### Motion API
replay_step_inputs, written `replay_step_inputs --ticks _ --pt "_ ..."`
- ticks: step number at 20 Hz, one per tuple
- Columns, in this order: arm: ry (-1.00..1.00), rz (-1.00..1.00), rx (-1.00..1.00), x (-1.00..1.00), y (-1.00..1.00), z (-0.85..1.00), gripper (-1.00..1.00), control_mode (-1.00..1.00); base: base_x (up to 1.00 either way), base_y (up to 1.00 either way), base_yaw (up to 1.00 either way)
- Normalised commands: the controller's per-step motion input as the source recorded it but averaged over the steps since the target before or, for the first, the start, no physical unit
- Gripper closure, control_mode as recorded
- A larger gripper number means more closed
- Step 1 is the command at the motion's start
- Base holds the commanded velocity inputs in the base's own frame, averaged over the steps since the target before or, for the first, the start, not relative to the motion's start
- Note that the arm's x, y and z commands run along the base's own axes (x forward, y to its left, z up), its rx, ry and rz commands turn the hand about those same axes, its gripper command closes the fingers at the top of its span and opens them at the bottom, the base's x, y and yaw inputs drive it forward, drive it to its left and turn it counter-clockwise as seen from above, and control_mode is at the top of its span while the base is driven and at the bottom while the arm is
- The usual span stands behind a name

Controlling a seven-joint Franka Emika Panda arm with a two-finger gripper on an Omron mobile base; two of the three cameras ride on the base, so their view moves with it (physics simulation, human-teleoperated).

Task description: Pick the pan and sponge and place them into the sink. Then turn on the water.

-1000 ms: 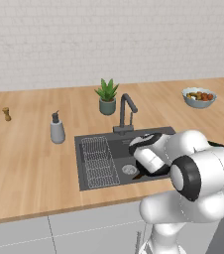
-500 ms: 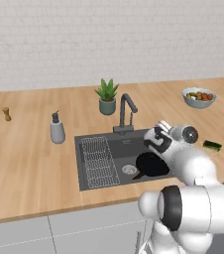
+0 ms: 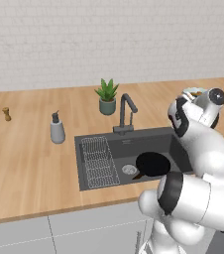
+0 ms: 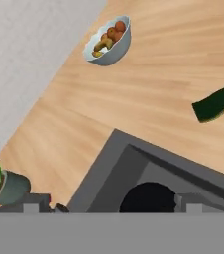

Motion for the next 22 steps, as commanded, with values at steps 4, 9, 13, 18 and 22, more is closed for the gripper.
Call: replay_step_inputs --ticks 4,9,13,18,22 --pt "0.22 -0.19 0.14 0.0 -0.99 0.1 -1.0 -1.0 0.0 0.0 0.0" --pt "0.3 -0.31 0.1 0.01 -0.91 -0.6 -1.0 -1.0 0.0 0.0 0.0" --pt "0.4 -0.33 0.09 0.01 -0.73 -0.86 -1.0 -1.0 0.0 0.0 0.0" --pt "0.3 -0.11 0.26 0.03 -0.61 -0.59 -1.0 -1.0 0.0 0.0 0.0" --pt "0.07 -0.16 0.4 0.12 -0.68 -0.35 -1.0 -1.0 0.0 0.0 0.0"
